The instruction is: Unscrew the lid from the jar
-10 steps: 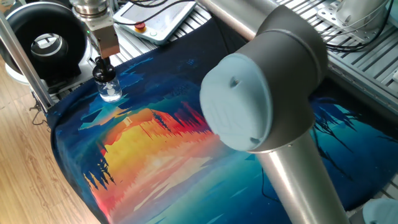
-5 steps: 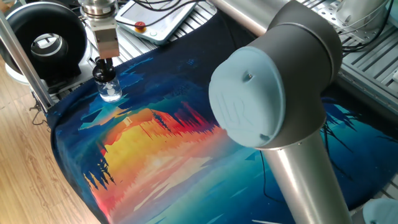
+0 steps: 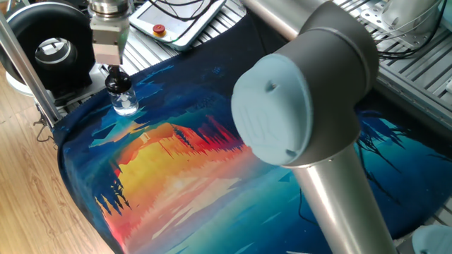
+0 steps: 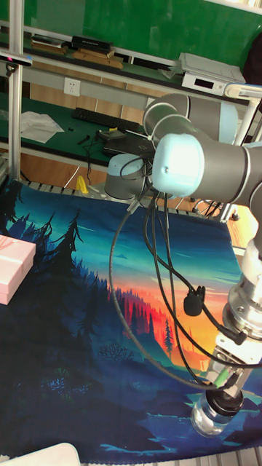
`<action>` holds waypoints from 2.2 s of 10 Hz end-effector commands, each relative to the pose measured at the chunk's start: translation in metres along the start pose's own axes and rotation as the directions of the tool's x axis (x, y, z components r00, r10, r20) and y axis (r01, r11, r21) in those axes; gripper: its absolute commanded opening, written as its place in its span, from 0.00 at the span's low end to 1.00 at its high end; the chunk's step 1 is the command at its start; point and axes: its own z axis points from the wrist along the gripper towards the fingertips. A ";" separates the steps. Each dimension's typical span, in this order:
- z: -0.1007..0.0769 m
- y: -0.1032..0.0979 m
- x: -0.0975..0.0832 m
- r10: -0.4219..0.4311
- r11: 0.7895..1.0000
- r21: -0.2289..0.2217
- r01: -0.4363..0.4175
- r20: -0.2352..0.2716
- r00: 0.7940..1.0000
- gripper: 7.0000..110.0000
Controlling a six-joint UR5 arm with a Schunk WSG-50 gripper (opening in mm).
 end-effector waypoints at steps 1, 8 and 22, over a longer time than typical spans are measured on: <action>0.004 0.003 -0.008 0.092 0.996 0.003 -0.092 -0.016 0.996 0.36; 0.025 0.002 -0.012 0.157 0.987 0.021 -0.157 0.011 0.988 0.36; 0.027 0.003 -0.006 0.189 0.982 0.030 -0.189 -0.015 0.982 0.15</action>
